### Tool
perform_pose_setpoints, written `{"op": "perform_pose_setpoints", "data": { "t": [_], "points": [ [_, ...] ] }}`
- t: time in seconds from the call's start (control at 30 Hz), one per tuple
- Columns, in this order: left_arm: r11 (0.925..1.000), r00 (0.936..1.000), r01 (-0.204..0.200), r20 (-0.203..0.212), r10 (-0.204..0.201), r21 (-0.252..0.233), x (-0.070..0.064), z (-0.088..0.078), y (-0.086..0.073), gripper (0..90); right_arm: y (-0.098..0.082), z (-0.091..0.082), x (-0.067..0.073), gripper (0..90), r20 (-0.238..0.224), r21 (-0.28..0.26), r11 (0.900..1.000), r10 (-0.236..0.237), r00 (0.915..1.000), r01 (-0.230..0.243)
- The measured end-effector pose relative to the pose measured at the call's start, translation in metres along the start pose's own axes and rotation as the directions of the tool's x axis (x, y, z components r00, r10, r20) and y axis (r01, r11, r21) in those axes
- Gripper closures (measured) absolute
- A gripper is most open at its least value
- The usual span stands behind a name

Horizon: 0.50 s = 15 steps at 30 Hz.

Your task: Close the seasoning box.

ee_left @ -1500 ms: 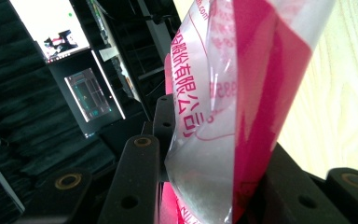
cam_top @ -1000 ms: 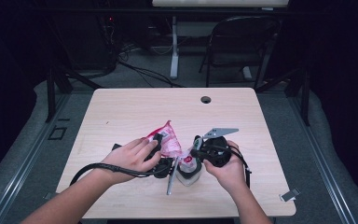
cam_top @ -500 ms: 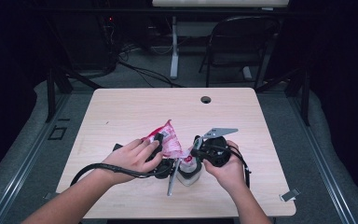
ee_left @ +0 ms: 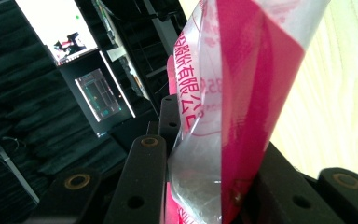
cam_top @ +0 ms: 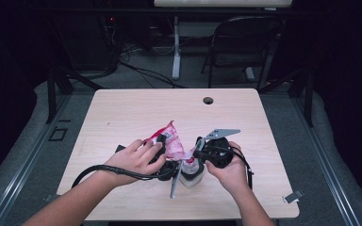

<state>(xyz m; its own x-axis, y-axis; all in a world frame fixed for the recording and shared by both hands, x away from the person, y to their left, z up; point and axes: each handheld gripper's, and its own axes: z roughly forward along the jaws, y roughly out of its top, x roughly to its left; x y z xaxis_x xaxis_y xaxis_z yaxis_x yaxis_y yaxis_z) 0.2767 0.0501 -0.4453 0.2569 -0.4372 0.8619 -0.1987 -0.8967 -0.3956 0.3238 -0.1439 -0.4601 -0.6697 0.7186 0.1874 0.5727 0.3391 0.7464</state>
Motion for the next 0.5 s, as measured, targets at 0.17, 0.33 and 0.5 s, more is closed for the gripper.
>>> {"op": "perform_pose_setpoints", "data": {
  "t": [0.17, 0.33, 0.5],
  "points": [
    [0.9999, 0.9999, -0.013, -0.002, 0.013, 0.004, 0.0011, -0.0006, 0.0015, 78.2, -0.0001, 0.0005, -0.0005, 90.0, 0.0, 0.0, 1.0, 0.003, 1.0, -0.003],
    [0.9998, 0.9998, -0.018, -0.001, 0.018, 0.006, 0.0018, -0.0008, 0.0022, 78.2, -0.0003, 0.0011, -0.0011, 90.0, 0.001, -0.003, 1.0, 0.001, 1.0, -0.001],
    [0.9998, 0.9998, -0.017, -0.004, 0.017, 0.004, 0.0013, -0.0006, 0.0027, 78.2, -0.0002, 0.0015, -0.0015, 90.0, 0.001, -0.001, 1.0, 0.003, 1.0, -0.003]
  ]
}}
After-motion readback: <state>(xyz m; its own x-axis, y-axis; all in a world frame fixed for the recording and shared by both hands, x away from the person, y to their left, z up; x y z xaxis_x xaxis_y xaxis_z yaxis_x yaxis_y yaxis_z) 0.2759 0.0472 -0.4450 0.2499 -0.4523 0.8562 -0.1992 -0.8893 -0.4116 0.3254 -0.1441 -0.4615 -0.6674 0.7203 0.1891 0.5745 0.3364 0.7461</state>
